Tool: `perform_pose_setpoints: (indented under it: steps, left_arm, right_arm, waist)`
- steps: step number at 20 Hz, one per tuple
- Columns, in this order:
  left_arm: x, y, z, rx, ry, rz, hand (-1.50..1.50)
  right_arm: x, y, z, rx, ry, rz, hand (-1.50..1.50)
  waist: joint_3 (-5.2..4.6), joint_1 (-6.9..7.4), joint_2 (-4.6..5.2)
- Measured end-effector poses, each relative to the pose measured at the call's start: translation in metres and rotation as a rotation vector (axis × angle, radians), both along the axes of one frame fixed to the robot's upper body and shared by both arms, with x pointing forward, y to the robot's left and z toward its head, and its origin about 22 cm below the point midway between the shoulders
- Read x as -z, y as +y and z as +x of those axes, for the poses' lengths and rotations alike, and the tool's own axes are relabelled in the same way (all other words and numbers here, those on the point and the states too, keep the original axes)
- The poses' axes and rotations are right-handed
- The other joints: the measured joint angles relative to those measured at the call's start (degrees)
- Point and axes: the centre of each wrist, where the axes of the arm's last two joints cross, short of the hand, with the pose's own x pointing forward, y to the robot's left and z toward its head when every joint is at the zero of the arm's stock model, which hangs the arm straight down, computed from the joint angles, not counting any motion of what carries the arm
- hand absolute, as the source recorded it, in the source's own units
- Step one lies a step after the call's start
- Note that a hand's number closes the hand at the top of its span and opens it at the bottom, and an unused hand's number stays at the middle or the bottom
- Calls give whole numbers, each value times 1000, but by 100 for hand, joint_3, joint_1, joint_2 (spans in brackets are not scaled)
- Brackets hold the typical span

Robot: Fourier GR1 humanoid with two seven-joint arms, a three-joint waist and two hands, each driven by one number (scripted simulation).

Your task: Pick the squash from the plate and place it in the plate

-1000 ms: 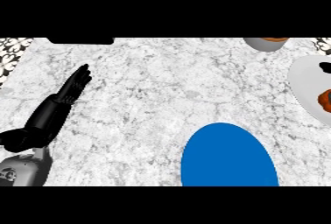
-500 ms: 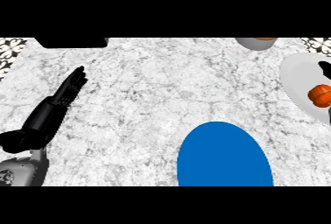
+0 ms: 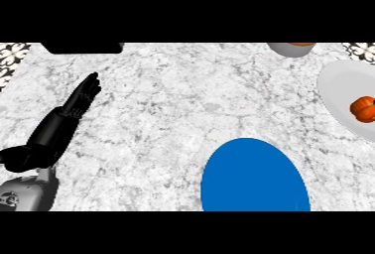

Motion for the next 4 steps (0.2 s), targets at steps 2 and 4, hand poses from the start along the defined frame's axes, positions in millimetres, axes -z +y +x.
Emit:
perform_pose_setpoints:
  steps: [2, 4]
  left_arm:
    - [2, 0, -2, 5, -1, 2, 0]
    - [4, -1, -6, 4, 1, 0, 0]
  right_arm:
    - [0, 6, -15, -3, 10, -4, -150]
    - [-5, 10, -22, -15, 13, -1, -150]
  waist:
    - [0, 13, 4]
    - [1, 33, 9]
